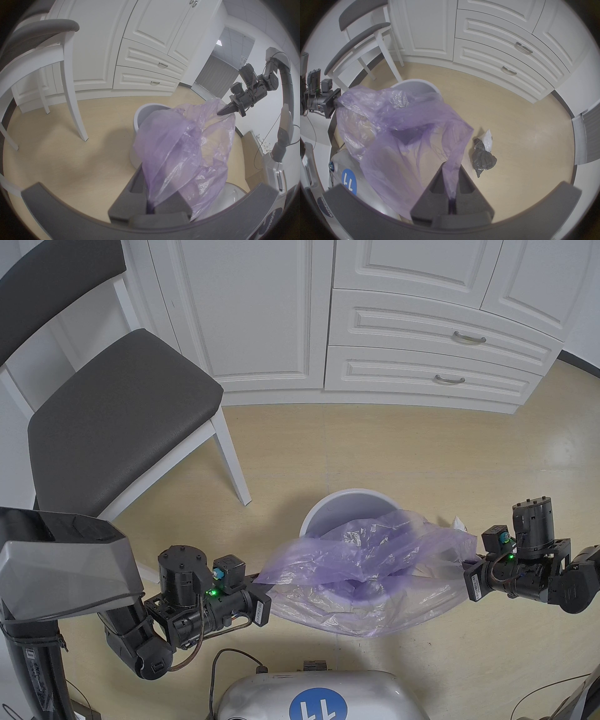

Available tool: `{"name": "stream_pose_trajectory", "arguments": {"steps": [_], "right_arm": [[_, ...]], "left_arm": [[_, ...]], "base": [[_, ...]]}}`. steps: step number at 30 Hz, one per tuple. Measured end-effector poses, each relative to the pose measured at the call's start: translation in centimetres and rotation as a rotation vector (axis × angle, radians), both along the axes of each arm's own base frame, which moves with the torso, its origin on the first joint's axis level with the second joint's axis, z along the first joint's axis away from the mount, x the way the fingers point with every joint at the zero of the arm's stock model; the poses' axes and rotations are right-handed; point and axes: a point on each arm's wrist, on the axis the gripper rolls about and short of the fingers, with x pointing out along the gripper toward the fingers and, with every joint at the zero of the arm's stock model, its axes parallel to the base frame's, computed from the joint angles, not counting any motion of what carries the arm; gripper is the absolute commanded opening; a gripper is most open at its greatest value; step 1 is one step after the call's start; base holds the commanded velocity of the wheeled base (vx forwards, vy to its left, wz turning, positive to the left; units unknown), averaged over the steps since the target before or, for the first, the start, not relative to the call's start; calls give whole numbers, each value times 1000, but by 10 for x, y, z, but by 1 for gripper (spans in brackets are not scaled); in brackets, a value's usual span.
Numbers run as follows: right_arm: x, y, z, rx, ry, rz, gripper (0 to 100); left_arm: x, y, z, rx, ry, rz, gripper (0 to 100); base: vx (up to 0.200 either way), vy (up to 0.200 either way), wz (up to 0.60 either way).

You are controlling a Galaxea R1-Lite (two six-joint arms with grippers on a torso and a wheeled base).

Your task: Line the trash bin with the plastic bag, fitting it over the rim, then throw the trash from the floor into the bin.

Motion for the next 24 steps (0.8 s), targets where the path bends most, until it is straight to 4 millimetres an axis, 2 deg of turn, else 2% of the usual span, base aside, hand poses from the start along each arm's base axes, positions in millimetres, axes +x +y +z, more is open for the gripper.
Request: {"name": "stream_pose_trajectory", "arguments": {"steps": [11,17,24], "right_arm": [[-16,-6,3,-40,103,11,0],[-14,-3,2,-48,119,26,0],[0,8,-15,-50,138,39,0]], "left_arm": [[-6,4,6,15,26,-1,0],[-9,-4,-8,50,81,-25,0],[4,-15,-34,66,120,-16,0]], "base": [[0,0,0],[0,0,0],[0,0,0]]}}
